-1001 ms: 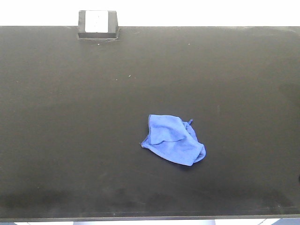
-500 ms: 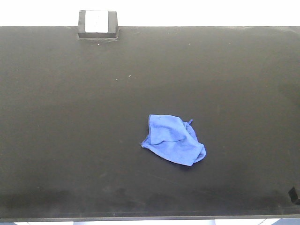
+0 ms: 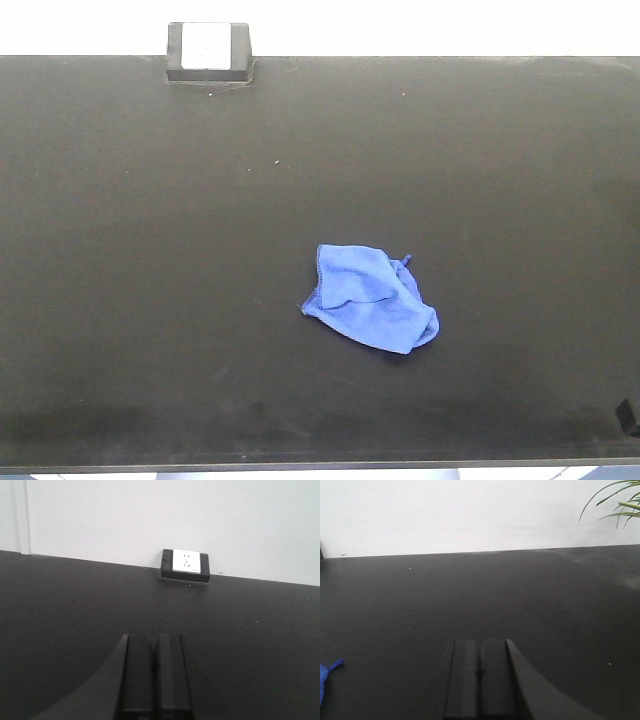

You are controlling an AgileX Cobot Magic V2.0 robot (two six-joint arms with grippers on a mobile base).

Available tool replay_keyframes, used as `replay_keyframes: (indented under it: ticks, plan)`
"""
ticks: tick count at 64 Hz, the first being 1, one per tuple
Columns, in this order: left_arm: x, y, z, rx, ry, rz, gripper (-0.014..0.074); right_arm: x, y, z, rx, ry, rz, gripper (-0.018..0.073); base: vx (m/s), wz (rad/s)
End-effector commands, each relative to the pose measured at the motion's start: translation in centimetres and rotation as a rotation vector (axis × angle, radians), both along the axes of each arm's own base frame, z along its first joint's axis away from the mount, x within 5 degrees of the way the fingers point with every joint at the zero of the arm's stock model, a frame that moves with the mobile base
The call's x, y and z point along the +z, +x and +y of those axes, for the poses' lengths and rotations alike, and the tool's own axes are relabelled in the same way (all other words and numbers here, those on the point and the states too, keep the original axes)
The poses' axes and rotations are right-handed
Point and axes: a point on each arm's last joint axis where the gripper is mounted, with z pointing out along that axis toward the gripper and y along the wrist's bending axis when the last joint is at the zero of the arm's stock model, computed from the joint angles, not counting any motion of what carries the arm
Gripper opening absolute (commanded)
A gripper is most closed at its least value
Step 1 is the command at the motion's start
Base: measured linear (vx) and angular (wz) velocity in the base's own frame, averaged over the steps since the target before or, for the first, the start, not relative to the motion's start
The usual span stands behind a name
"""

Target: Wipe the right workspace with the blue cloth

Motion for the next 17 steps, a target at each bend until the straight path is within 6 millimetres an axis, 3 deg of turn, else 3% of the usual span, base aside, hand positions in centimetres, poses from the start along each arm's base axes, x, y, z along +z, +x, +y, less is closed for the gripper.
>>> replay_keyframes:
  ticks: [1,17]
  plan:
    - [-0.23,0.03,-0.05,-0.005,-0.014,-0.065,-0.0006,0.12,0.05,0.00,-0.001,-0.018,-0.070,-0.0008,0.00,0.00]
    - [-0.23,0.03,-0.05,-0.005,-0.014,-0.065,-0.0006,0.12,0.05,0.00,-0.001,-0.018,-0.070,-0.0008,0.00,0.00]
